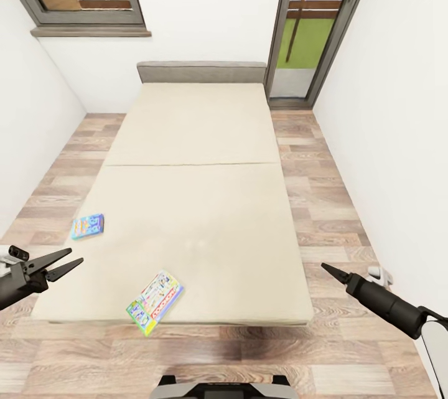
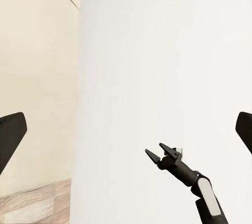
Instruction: Put all the toys in the child's room - the three board games (two on the bed and one on the table), the two jigsaw puzzles on the table, and the tennis ball on the table - inside the toy box on the table in the child's room.
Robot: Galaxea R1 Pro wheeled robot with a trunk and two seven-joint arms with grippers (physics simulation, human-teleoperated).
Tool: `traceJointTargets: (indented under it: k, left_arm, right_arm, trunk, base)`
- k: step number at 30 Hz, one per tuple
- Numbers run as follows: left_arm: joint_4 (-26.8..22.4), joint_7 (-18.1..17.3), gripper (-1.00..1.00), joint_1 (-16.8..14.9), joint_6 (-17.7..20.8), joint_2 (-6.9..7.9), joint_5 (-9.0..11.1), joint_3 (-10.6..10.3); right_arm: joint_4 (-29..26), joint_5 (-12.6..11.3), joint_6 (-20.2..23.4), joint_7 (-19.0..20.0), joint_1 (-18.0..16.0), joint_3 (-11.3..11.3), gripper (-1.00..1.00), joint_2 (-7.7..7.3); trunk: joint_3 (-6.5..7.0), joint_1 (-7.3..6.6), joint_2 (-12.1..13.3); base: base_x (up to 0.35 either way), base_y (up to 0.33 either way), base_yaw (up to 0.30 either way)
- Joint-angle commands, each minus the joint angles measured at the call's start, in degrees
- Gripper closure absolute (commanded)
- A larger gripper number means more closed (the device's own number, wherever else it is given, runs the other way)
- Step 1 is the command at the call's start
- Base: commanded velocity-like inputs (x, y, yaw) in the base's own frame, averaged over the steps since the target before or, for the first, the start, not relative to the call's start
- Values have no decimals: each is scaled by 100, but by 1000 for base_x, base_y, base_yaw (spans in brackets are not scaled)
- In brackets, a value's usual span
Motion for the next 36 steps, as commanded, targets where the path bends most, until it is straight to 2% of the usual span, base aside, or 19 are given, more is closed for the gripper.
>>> traceJointTargets:
  k: [1,21,23,24,27,36]
  left_arm:
    - [0,-20,-100,-3,24,1,-5,1]
    - [10,-40,-100,-3,25,21,-5,35]
    - [14,-63,-100,-5,32,50,-5,99]
    - [16,-74,-100,-4,38,73,-9,226]
    - [17,-82,-100,-4,46,95,-12,377]
    - [18,-78,-100,-3,45,90,-14,432]
  right_arm:
    - [-1,2,36,23,-4,-8,-100,1]
    - [17,9,34,22,-4,-7,-100,1]
    - [17,2,35,22,-4,-11,-100,1]
    - [18,8,34,22,-4,-12,-100,1]
    - [18,5,34,23,-4,-11,-100,1]
    - [18,26,34,23,-4,-7,-100,1]
  trunk:
    - [2,3,-9]
    - [191,3,-9]
    - [210,3,-9]
    - [219,3,-9]
    - [247,3,-9]
    - [332,3,-9]
  base:
    - [0,0,0]
    - [0,0,0]
    - [0,0,0]
    - [0,0,0]
    - [0,0,0]
    - [0,0,0]
